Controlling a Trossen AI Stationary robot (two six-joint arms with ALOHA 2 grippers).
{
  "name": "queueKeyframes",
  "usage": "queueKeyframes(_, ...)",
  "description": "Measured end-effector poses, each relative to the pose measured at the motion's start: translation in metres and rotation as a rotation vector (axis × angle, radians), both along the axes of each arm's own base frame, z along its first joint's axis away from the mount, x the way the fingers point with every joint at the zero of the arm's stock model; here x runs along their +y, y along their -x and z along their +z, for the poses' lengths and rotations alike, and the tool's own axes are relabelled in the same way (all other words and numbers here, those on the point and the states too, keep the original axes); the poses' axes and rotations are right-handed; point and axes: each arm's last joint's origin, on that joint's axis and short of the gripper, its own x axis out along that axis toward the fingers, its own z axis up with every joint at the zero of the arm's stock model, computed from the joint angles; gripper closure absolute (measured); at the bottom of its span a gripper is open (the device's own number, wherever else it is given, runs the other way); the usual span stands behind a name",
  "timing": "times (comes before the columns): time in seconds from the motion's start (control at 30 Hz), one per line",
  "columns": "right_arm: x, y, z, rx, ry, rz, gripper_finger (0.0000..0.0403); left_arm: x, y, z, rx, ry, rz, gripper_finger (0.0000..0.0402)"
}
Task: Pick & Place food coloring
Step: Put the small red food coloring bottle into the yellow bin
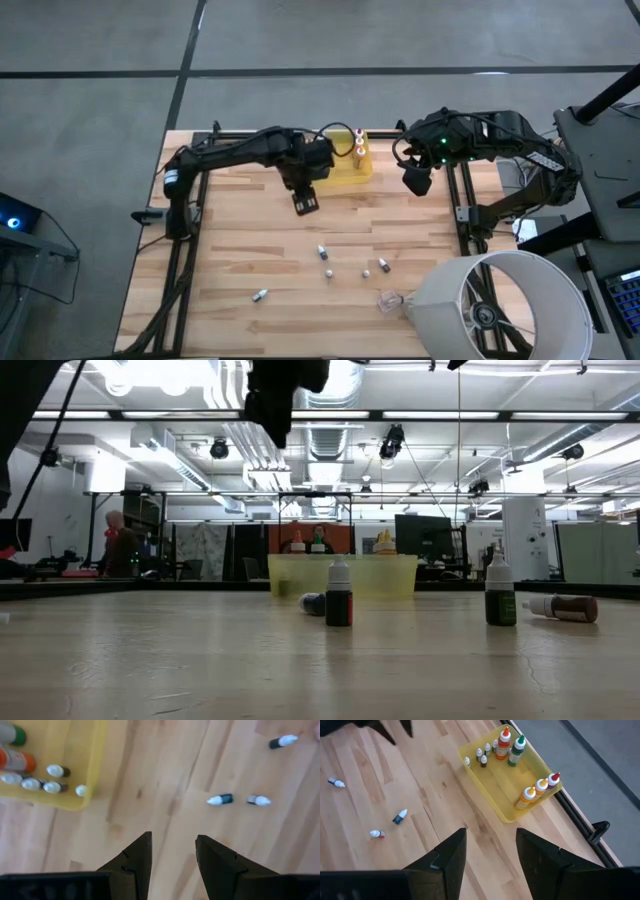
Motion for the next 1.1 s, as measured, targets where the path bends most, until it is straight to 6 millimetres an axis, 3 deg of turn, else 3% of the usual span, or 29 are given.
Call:
queueKeyframes(0.3,0.0,0.0,0.0,0.005,0.01,0.019,0.0239,-0.04,0.008,0.005,0.043,0.046,0.052,0.0278)
queueKeyframes(0.77,0.0,0.0,0.0,0.006,0.015,0.026,0.0239,-0.11,0.017,0.006,0.078,0.075,-0.013,0.0278)
queueKeyframes(1.1,0.0,0.0,0.0,0.028,0.054,0.09,0.0239,-0.166,0.03,0.011,0.06,0.172,0.122,0.0278)
